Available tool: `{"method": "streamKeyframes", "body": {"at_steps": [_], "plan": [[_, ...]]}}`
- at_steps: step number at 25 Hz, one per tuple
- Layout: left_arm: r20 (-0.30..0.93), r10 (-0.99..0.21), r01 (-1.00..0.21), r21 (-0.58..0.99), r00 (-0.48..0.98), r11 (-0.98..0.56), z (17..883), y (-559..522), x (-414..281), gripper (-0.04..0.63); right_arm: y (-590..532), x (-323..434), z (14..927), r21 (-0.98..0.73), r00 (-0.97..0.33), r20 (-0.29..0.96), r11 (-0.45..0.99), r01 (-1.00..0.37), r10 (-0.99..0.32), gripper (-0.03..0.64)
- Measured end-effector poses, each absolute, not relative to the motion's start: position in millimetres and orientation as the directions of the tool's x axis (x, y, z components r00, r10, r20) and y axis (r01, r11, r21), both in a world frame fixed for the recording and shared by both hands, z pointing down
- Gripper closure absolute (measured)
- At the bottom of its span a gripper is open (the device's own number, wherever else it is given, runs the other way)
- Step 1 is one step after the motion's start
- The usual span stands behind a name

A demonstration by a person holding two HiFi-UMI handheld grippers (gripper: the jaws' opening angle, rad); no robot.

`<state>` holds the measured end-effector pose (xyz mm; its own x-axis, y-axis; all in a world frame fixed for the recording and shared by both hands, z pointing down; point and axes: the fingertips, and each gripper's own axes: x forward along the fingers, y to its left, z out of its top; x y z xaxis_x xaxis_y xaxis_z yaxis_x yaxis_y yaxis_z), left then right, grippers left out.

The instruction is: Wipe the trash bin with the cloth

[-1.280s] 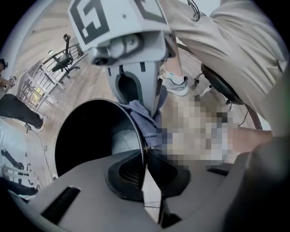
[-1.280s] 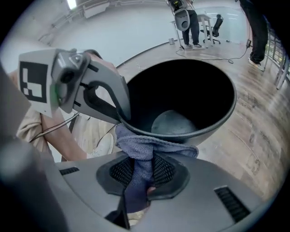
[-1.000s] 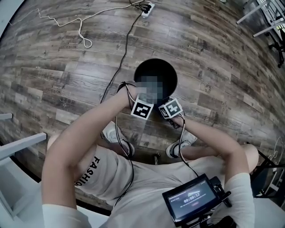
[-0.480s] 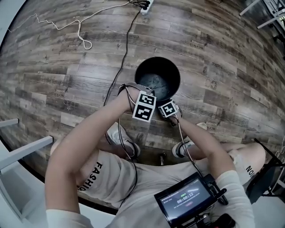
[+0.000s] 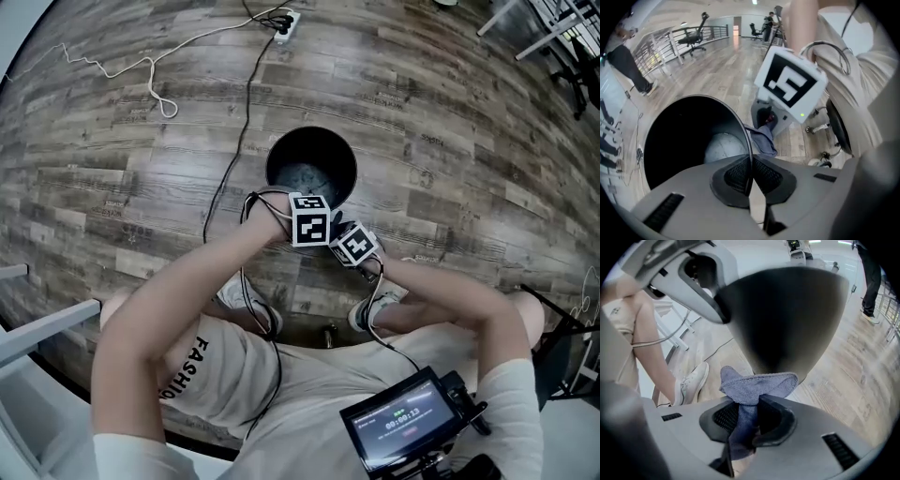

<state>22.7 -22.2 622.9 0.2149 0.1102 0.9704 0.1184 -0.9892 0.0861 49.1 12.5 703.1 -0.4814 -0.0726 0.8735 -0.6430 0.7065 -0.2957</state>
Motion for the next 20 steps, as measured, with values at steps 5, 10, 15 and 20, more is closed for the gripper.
{"method": "streamKeyframes", "body": {"at_steps": [5,10,15,20], "plan": [[0.915,0.207,0.033,0.209,0.347,-0.977,610,-8,44,0.533,9,67,644,-0.291,-0.503,0.857,0.698,-0.655,-0.115,0.540],[0.921,0.214,0.286,0.120,0.327,-0.951,602,0,20,0.414,3,64,602,-0.317,-0.524,0.845,0.687,-0.654,-0.109,0.540],[0.958,0.121,0.343,0.025,0.260,-0.939,617,-11,-3,0.414,-10,46,598,-0.313,-0.536,0.835,0.694,-0.648,-0.124,0.540],[0.975,0.046,0.465,-0.062,0.217,-0.883,630,-13,-8,0.511,-18,38,622,-0.335,-0.525,0.845,0.671,-0.661,-0.096,0.540]]}}
